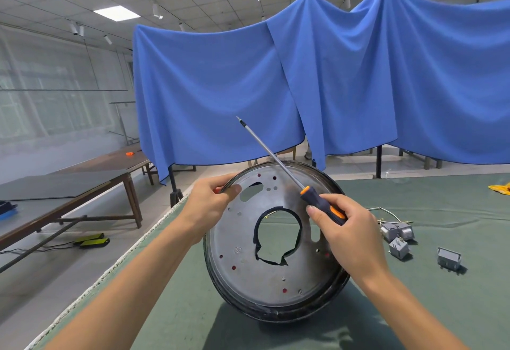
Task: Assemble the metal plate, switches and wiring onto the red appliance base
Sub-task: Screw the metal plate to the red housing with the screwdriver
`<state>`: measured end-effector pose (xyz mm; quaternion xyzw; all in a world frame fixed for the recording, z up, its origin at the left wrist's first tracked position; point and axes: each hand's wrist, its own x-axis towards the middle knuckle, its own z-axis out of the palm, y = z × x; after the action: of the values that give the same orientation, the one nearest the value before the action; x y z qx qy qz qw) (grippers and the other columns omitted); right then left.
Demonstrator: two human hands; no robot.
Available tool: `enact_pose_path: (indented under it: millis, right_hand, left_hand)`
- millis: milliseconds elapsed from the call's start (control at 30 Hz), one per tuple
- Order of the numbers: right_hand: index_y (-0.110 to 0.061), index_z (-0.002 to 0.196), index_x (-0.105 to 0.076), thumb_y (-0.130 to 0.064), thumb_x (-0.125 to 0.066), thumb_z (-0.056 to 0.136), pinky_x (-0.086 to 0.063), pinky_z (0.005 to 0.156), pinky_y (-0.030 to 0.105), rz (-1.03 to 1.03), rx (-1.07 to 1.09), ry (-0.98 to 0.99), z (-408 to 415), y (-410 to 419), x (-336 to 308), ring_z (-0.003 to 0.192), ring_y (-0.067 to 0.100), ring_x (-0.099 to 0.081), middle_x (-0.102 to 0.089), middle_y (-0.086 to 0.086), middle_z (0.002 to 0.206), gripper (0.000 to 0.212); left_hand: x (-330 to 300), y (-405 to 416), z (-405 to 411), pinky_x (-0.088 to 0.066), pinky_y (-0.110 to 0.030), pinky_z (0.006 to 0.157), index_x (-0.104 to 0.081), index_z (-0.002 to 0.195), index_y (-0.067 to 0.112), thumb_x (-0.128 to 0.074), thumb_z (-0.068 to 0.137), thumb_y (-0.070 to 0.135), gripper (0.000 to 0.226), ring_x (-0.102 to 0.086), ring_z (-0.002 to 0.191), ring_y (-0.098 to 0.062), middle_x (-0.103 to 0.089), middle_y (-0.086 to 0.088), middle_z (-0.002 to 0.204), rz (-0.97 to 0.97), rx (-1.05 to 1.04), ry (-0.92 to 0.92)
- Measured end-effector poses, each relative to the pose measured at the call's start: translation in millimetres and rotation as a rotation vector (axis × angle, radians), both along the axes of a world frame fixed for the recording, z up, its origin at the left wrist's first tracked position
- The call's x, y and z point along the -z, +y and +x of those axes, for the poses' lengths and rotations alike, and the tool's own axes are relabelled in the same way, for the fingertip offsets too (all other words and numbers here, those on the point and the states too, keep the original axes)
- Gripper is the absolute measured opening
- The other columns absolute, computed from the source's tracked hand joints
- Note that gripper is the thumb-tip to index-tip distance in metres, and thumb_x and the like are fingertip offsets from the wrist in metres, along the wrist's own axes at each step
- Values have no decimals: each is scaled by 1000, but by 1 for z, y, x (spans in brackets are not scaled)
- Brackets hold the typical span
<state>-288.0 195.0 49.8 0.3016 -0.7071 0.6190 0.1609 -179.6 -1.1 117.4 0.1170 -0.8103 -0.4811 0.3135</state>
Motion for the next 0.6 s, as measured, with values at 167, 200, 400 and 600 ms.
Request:
enact_pose_path:
  millis: [167,200,400,600]
  right_hand:
    - [-39,77,-63,-32,-73,81,-47,55,30,-2,1,11,1,0,-1,66,3,-59,-63,-21,73,12]
    - [-39,77,-63,-32,-72,81,-45,53,27,1,3,14,2,0,-2,65,2,-59,-63,-21,73,12]
    - [-40,77,-63,-31,-73,80,-45,57,27,15,5,4,3,0,-3,67,3,-60,-64,-21,74,13]
    - [-39,78,-64,-31,-73,80,-48,60,33,28,-6,-6,10,-1,-3,63,3,-61,-65,-21,74,13]
  left_hand:
    - [1,-4,0,-58,-35,80,-73,105,23,-58,92,4,27,-69,82,-16,-75,4,90,66,20,11]
    - [2,-4,0,-58,-36,80,-73,101,27,-58,92,4,29,-70,83,-18,-75,4,91,65,20,13]
    - [7,-10,2,-59,-32,73,-75,85,37,-59,91,0,41,-70,79,-17,-76,1,89,107,-1,57]
    - [16,-16,11,-51,-16,53,-73,84,28,-59,90,-2,34,-68,62,-5,-74,9,74,166,-60,95]
